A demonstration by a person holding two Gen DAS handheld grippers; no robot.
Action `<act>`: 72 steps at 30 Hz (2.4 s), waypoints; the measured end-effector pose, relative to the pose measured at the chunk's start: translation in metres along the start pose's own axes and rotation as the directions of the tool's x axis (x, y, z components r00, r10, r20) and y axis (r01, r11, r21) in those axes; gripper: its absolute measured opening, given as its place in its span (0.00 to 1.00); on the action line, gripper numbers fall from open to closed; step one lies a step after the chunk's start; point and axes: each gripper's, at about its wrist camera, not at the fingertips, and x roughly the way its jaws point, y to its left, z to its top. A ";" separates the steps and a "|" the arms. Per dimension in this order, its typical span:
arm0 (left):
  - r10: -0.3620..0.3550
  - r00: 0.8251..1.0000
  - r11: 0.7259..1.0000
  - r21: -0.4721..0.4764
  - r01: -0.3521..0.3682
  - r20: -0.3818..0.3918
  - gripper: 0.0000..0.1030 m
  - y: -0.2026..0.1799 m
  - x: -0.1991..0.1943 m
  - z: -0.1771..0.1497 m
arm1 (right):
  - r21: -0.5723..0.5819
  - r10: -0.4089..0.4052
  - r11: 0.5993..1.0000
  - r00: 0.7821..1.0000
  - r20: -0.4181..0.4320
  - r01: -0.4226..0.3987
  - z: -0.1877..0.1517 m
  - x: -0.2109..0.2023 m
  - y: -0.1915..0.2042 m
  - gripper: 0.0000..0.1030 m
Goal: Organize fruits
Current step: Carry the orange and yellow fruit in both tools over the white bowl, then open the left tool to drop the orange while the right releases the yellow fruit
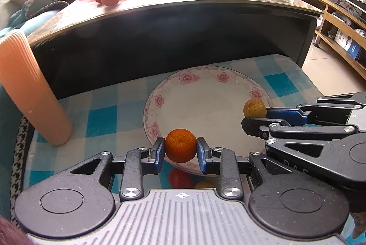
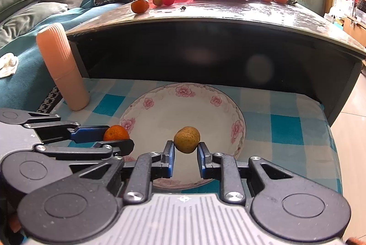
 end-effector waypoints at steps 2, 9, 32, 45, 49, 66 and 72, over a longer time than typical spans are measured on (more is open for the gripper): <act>0.005 1.000 1.000 0.003 -0.005 -0.001 0.35 0.001 0.003 0.001 | 0.000 -0.001 1.000 1.000 0.001 0.001 0.000 0.003 -0.001 0.36; 0.013 1.000 1.000 0.003 -0.013 -0.005 0.35 0.003 0.014 0.003 | -0.003 -0.006 1.000 1.000 0.008 0.006 0.001 0.013 -0.002 0.36; 0.026 1.000 0.999 0.031 -0.026 -0.009 0.35 -0.003 0.033 -0.001 | 0.020 0.004 1.000 1.000 -0.002 -0.004 -0.005 0.035 -0.013 0.36; 0.029 1.000 0.998 0.053 -0.028 -0.005 0.35 -0.007 0.038 -0.003 | 0.038 0.006 0.999 1.000 -0.014 -0.005 -0.008 0.047 -0.017 0.36; 0.028 1.000 0.998 0.056 -0.027 -0.004 0.35 -0.007 0.040 -0.003 | 0.042 0.005 0.999 1.000 -0.017 -0.004 -0.009 0.049 -0.018 0.36; 0.029 1.000 0.998 0.057 -0.028 -0.004 0.36 -0.007 0.042 -0.003 | 0.031 -0.005 1.000 1.000 -0.008 0.005 -0.011 0.049 -0.018 0.36; 0.033 0.999 0.998 0.061 -0.033 -0.004 0.37 -0.009 0.042 -0.003 | 0.026 -0.013 1.000 1.000 -0.012 0.013 -0.010 0.048 -0.017 0.37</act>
